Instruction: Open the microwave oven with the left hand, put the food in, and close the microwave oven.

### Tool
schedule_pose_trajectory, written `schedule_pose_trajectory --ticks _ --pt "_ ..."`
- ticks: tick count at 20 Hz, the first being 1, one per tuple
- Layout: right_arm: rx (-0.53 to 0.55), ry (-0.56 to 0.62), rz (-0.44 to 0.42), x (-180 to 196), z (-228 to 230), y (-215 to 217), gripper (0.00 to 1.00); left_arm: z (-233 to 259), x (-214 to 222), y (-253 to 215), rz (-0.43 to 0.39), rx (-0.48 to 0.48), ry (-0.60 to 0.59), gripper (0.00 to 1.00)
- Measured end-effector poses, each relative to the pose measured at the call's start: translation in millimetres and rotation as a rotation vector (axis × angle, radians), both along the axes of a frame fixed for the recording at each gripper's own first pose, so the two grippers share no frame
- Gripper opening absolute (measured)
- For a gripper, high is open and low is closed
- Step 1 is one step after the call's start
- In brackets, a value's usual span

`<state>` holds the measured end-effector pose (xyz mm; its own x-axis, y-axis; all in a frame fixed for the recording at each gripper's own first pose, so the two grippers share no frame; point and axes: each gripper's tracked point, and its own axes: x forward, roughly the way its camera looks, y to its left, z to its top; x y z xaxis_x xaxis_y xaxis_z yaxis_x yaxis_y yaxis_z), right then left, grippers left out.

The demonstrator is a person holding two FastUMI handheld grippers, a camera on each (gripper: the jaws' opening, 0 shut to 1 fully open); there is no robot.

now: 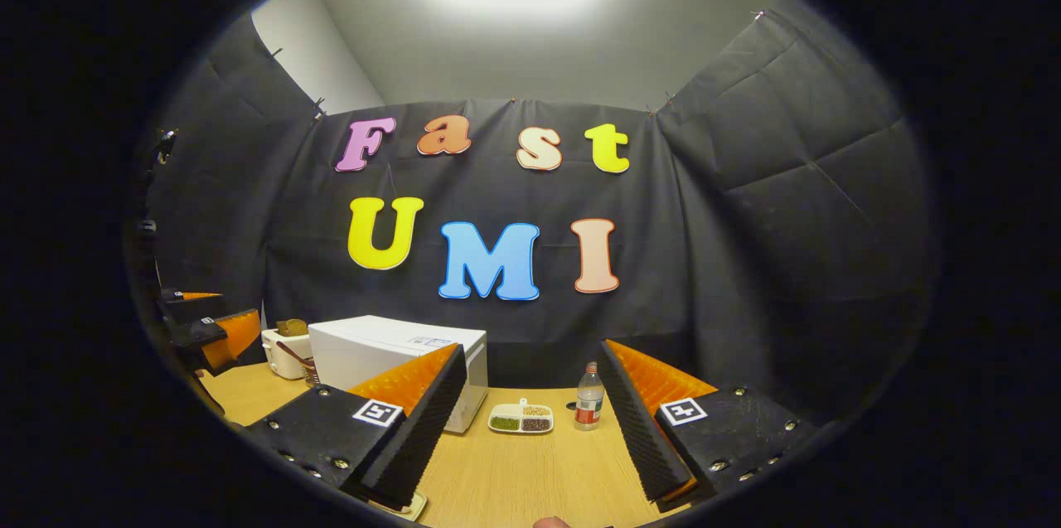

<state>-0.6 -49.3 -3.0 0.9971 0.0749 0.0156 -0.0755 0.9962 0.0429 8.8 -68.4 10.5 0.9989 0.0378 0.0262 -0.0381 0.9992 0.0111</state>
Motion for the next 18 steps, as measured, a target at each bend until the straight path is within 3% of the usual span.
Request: schedule_pose_trajectory --ticks 8,18 --pt "-0.009 0.007 -0.091 8 -1 -20 0.97 -26 89 -40 -0.09 -0.008 -0.001 0.94" --pt "-0.065 0.038 -0.207 24 -4 -21 0.97 -105 198 -81 -0.199 -0.016 0.107 0.94"
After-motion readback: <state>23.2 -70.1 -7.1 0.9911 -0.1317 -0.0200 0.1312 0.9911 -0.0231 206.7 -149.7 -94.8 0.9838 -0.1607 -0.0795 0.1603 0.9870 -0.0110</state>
